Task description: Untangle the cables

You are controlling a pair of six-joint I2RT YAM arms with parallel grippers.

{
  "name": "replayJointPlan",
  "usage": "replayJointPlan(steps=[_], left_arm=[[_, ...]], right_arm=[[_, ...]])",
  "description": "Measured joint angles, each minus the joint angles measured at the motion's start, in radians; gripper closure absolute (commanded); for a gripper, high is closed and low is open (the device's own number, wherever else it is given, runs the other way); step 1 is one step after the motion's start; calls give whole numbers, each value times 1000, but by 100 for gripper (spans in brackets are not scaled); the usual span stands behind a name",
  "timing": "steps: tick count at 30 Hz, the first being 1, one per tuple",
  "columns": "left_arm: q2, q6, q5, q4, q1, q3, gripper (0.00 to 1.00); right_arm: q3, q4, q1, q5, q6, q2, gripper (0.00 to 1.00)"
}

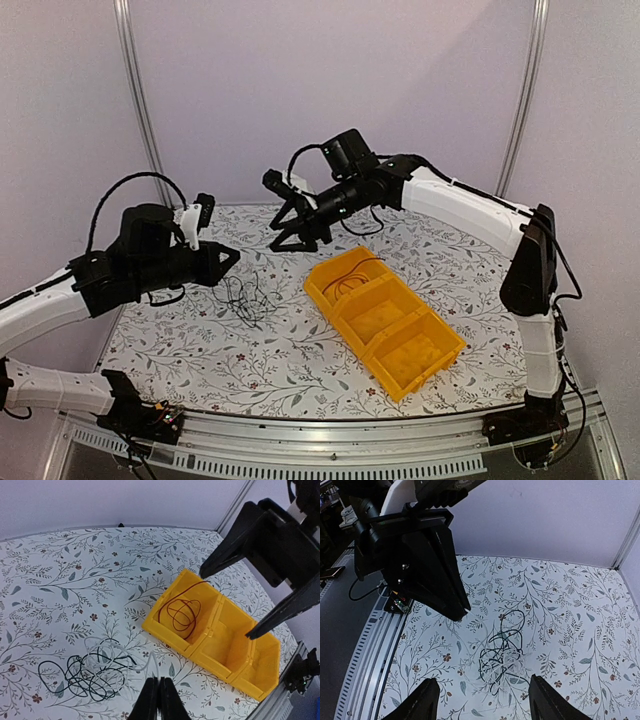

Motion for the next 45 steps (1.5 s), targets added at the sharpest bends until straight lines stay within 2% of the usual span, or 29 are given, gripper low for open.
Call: replayJointPlan(steps=[4,9,11,16,19,22,24,26,27,30,33,40,45], left_arm=[[6,1,63,29,0,0,100],[5,0,113,56,0,0,100],[5,-3,126,61,0,0,100],[1,-14,145,76,0,-17,100],[1,-18,154,79,0,-25,100],[1,-19,159,91,0,-29,100],[1,-19,161,98,0,-29,100],[1,-19,161,103,0,-30,100],[1,-19,161,106,0,-31,94],[0,-26,154,121,0,-42,73],[-4,-38,121,159,1,-80,64],[56,-91,28,404,1,-290,60],[282,-116,22,623,1,-344,60]], right_arm=[[-16,87,42,-40,32,48,41],[-48,172,54,-87,68,55,59],[-58,198,55,-96,82,56,61],[-80,237,57,-113,128,63,57],[-95,253,58,-114,146,67,68],[-108,262,59,-115,161,72,71],[-113,267,59,-116,168,77,80],[-113,270,59,-115,172,82,98],[-113,274,59,-114,173,84,100],[-113,281,59,-107,179,86,100],[-106,278,59,-92,182,86,100],[-68,275,59,-63,190,85,100],[-61,265,59,-53,196,85,100]])
